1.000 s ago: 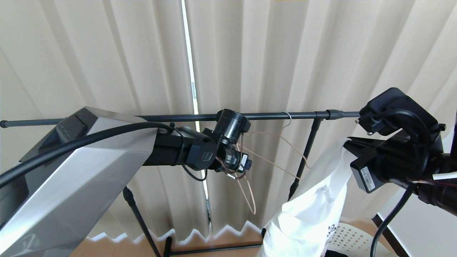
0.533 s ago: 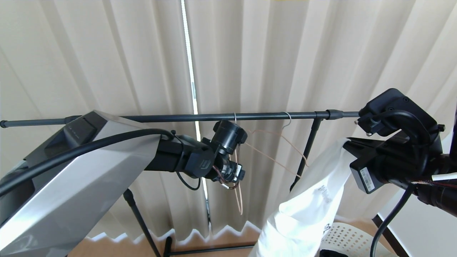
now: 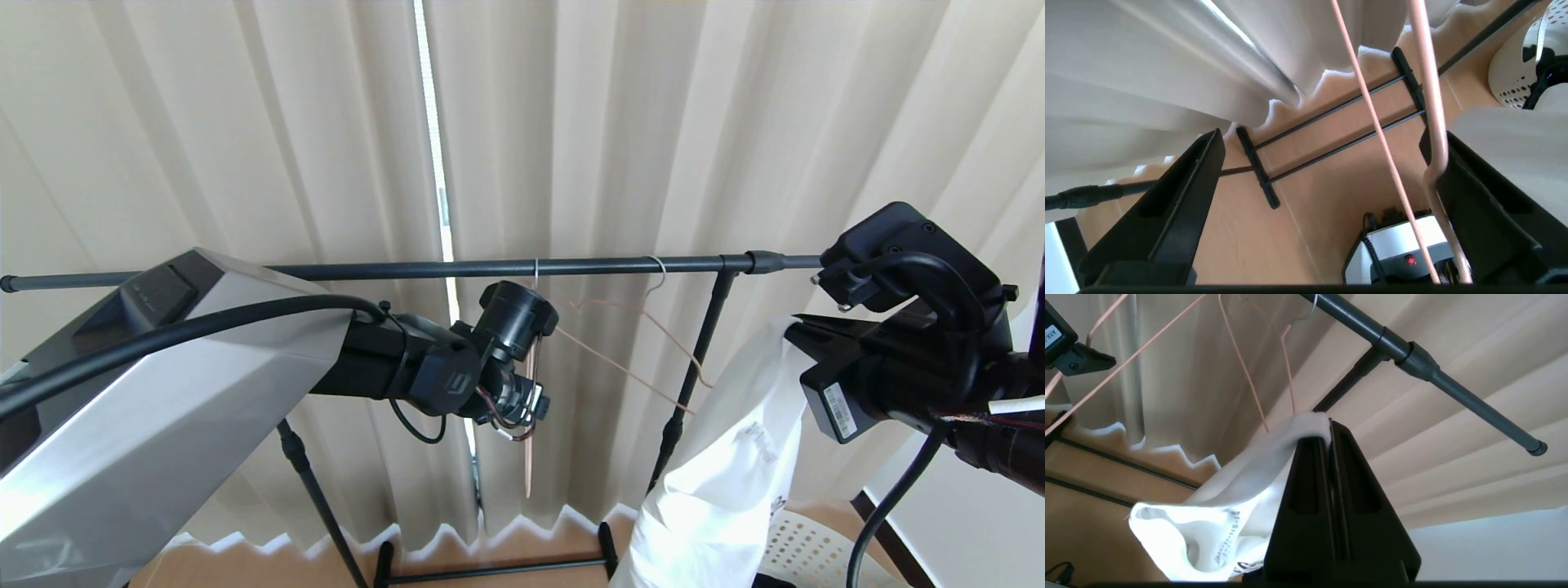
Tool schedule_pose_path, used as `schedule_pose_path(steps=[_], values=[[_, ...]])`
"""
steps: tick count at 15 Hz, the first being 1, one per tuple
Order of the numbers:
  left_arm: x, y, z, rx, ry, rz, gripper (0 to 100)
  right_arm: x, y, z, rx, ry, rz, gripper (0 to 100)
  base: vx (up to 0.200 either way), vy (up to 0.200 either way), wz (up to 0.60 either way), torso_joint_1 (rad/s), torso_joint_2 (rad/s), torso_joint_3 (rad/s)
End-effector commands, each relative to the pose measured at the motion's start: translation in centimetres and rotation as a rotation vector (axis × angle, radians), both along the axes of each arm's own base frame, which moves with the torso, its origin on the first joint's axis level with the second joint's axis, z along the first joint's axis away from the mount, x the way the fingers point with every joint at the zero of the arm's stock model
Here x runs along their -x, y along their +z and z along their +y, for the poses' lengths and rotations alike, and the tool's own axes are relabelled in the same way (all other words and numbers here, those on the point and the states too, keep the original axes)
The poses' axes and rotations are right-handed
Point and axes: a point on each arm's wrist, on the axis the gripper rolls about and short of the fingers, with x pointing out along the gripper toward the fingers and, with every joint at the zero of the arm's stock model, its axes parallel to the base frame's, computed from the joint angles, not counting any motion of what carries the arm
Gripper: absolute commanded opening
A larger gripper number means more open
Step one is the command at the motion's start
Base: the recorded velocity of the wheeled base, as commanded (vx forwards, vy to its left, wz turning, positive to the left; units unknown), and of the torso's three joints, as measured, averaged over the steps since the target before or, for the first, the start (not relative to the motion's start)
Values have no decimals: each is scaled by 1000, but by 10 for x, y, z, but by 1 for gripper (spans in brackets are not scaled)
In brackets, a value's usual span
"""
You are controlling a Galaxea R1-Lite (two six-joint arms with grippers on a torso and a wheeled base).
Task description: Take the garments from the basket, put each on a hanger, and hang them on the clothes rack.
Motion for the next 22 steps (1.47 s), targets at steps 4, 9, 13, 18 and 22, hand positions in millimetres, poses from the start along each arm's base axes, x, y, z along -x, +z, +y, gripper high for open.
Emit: schedule_pose_path(steps=[4, 9, 13, 18, 22], values=[[-5, -5, -5, -2, 8, -8, 100, 0, 0, 0, -1, 1, -1, 0, 0, 0, 0, 0, 0, 0], [-9, -12, -8, -3, 12, -3, 100, 0, 0, 0, 0, 2, 1, 0, 0, 0, 0, 0, 0, 0], [-11, -14, -8, -3, 14, 0, 100, -2, -2, 2, 7, 2, 9, 0, 0, 0, 0, 0, 0, 0], [-11, -14, -8, 2, 23, 0, 0, -2, -3, 2, 8, 2, 10, 0, 0, 0, 0, 0, 0, 0], [-14, -5, -1, 24, 49, -13, 0, -2, -3, 2, 9, 1, 9, 0, 0, 0, 0, 0, 0, 0]])
